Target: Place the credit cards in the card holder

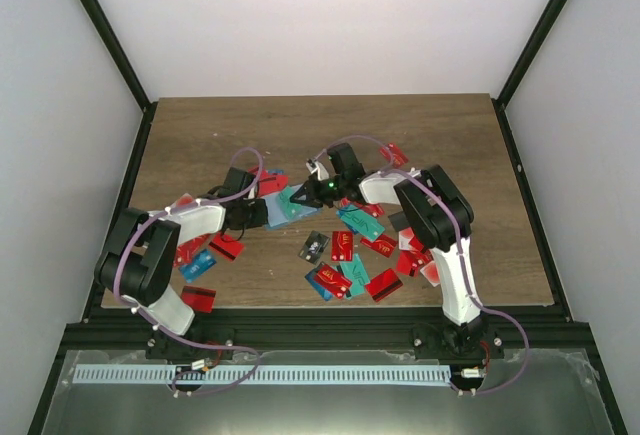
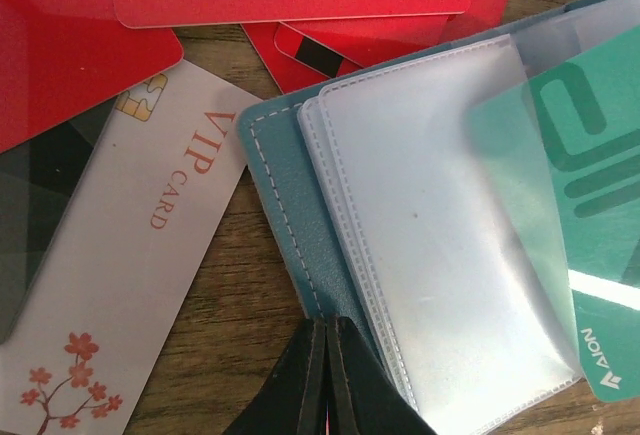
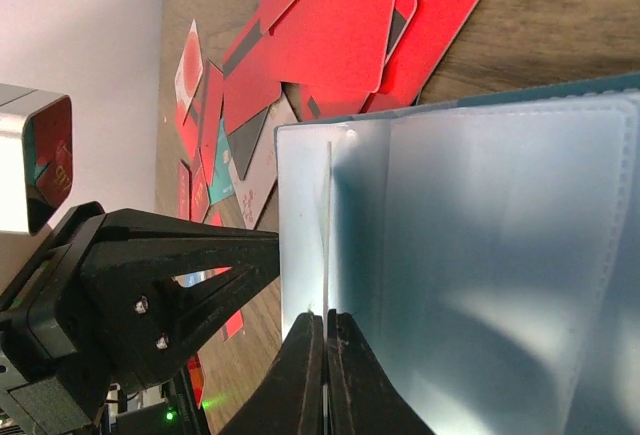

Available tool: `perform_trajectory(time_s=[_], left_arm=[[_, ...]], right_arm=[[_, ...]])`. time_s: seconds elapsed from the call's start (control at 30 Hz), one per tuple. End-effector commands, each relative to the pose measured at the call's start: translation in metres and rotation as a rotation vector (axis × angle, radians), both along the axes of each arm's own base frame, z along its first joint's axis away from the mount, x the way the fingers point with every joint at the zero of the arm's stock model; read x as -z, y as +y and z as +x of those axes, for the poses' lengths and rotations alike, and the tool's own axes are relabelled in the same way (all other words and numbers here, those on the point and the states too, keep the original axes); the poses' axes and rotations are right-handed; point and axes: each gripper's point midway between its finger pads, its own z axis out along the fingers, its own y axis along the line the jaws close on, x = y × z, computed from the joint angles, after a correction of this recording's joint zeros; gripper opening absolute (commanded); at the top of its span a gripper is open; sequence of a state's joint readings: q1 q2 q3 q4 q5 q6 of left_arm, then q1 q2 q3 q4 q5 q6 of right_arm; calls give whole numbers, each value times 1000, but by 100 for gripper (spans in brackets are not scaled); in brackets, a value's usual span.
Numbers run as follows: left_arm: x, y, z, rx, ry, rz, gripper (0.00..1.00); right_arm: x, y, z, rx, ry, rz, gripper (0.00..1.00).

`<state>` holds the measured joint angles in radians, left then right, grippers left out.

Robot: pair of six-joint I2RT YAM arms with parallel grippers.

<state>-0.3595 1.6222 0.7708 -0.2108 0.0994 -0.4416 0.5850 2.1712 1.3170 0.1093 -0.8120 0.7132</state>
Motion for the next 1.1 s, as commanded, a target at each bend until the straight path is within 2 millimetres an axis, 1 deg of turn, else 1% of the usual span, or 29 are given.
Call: perform_trajectory(time_s=[0.0, 0.53, 0.67, 0.83, 1.07], left_arm=[[4, -2, -3, 13, 10, -13, 4], [6, -2, -5, 16, 17, -17, 4], [7, -2, -5, 17, 18, -14, 4], [8, -2, -4, 18, 20, -12, 4], [10, -1, -5, 16, 26, -7, 4]], right_arm=[[-2, 8, -6, -22, -5, 46, 1], [1, 10, 0, -25, -112, 47, 1], [3, 10, 4, -49, -157, 13, 1], [8, 11, 5, -81, -169, -8, 1], [6, 16, 6, -112, -184, 2, 1]])
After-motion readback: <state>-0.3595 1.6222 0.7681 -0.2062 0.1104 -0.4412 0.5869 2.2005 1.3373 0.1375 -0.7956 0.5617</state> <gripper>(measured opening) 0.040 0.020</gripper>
